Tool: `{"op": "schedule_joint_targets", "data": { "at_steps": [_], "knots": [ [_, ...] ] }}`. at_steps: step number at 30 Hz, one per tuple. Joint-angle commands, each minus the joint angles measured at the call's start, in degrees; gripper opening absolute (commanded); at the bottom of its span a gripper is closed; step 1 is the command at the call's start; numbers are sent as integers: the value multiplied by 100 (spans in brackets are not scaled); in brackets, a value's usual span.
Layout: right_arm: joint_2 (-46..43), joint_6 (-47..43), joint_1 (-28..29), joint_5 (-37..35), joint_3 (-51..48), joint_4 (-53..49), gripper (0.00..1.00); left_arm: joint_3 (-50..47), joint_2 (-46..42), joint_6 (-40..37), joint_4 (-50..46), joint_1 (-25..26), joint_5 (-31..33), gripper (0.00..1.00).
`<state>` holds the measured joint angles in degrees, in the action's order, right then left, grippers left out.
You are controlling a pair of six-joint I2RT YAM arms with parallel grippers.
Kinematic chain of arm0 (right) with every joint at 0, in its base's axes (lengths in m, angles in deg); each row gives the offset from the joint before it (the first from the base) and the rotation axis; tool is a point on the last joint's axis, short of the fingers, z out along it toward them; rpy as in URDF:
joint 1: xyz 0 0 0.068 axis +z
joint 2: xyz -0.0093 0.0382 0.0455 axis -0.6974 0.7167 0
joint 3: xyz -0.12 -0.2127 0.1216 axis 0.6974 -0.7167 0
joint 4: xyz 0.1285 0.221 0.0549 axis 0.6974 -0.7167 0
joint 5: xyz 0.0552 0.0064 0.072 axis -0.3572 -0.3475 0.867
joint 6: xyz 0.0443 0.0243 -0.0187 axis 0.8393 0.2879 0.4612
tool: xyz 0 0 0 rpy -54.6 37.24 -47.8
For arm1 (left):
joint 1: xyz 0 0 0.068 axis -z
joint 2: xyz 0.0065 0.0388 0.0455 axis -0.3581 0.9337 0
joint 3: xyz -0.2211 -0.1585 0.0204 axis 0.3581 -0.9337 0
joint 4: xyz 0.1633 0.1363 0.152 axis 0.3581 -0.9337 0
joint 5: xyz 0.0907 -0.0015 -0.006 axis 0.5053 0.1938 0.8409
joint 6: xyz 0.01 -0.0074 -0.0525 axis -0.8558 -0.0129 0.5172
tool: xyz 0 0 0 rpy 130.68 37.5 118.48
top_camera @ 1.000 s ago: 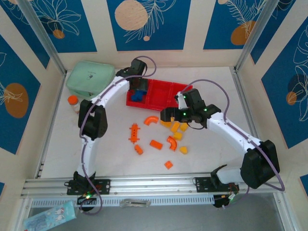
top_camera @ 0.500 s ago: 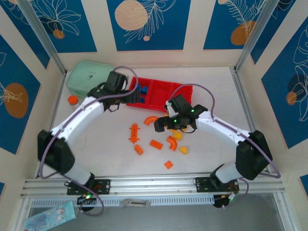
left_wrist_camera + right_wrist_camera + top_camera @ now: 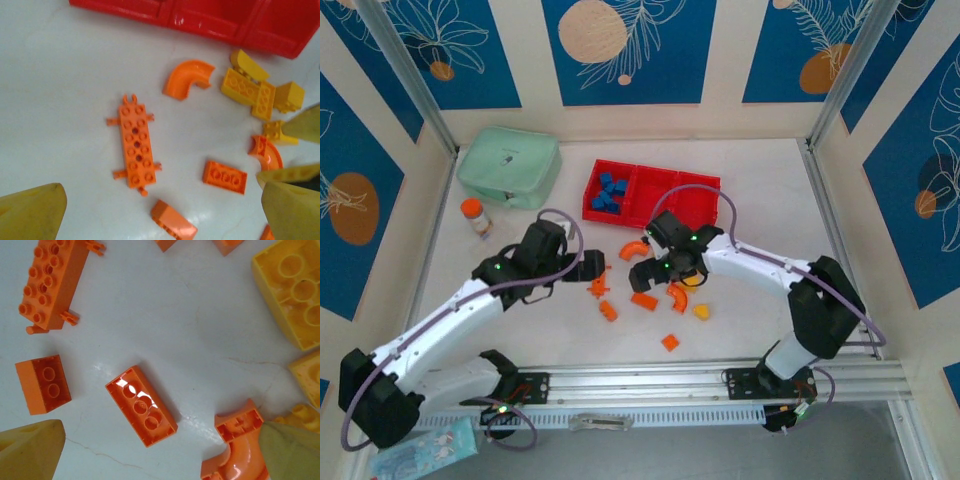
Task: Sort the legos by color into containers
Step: Pick up the lego from the bottom-center of the table.
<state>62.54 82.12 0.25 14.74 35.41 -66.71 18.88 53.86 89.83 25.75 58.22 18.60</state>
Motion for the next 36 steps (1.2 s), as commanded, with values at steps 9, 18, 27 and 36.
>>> {"op": "schedule_joint_targets", "data": {
  "at_steps": [9,18,27,36],
  "knots": [
    [966,-243,510,-476,495,-259,92,-934,-929,1286,104,891,430,99],
    [1277,-174,750,-573,385,-136,81,-1077,-1183,1505,-27,908,608,99],
    [1224,16,1125,-781,175,-311,70,-1147,-1319,1563,-107,903,687,99],
    [1461,29,1344,-1159,382,-445,53,-1150,-1329,1532,-125,906,731,99]
  ]
}}
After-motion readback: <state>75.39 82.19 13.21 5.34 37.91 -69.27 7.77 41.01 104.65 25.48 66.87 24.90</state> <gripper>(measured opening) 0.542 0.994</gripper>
